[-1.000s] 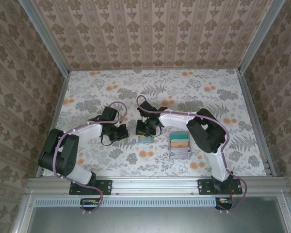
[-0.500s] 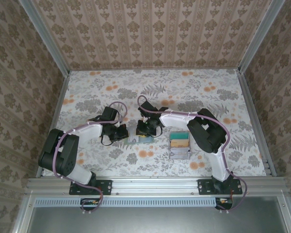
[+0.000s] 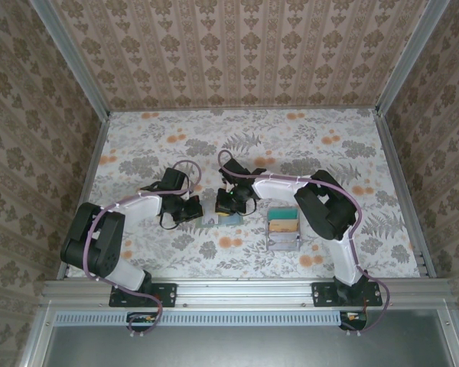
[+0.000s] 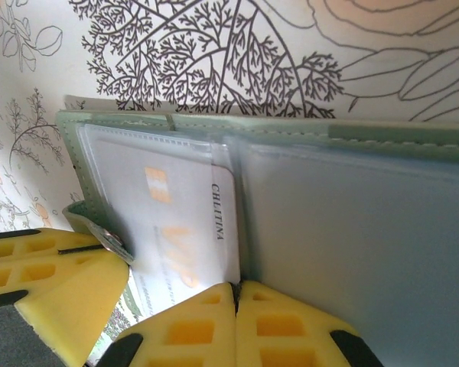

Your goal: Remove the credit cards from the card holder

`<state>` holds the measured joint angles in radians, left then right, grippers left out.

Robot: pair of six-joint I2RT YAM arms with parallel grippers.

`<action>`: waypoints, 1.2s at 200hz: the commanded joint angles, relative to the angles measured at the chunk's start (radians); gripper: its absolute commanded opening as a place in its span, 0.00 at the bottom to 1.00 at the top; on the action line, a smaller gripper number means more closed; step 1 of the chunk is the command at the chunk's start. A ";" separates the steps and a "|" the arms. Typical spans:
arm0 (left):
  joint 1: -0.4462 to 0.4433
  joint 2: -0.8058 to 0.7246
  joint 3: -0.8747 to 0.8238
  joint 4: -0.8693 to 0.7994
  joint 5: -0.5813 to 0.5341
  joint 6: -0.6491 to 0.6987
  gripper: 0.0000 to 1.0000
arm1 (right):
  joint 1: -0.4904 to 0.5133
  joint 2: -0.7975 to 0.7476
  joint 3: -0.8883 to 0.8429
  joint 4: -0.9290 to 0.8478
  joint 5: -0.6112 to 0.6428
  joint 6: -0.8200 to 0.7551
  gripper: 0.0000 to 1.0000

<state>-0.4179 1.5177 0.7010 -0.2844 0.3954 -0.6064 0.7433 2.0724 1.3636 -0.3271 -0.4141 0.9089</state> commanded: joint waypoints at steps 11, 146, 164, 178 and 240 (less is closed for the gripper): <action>-0.014 0.038 -0.016 -0.052 -0.041 -0.013 0.00 | -0.010 -0.017 -0.048 0.000 0.016 0.010 0.00; -0.003 0.033 -0.021 -0.047 -0.032 -0.010 0.00 | -0.049 -0.077 -0.109 0.018 -0.007 -0.031 0.13; -0.003 0.031 -0.021 -0.046 -0.031 -0.010 0.00 | -0.048 -0.061 -0.117 0.059 -0.015 -0.014 0.20; -0.004 0.030 -0.023 -0.045 -0.029 -0.010 0.00 | -0.047 -0.051 -0.117 0.075 -0.014 -0.005 0.21; -0.008 0.033 -0.023 -0.041 -0.024 -0.012 0.00 | -0.038 -0.022 -0.106 0.105 -0.032 0.003 0.21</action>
<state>-0.4183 1.5173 0.7010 -0.2832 0.3950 -0.6067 0.6979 2.0186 1.2648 -0.2359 -0.4290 0.8963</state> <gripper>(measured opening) 0.047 0.215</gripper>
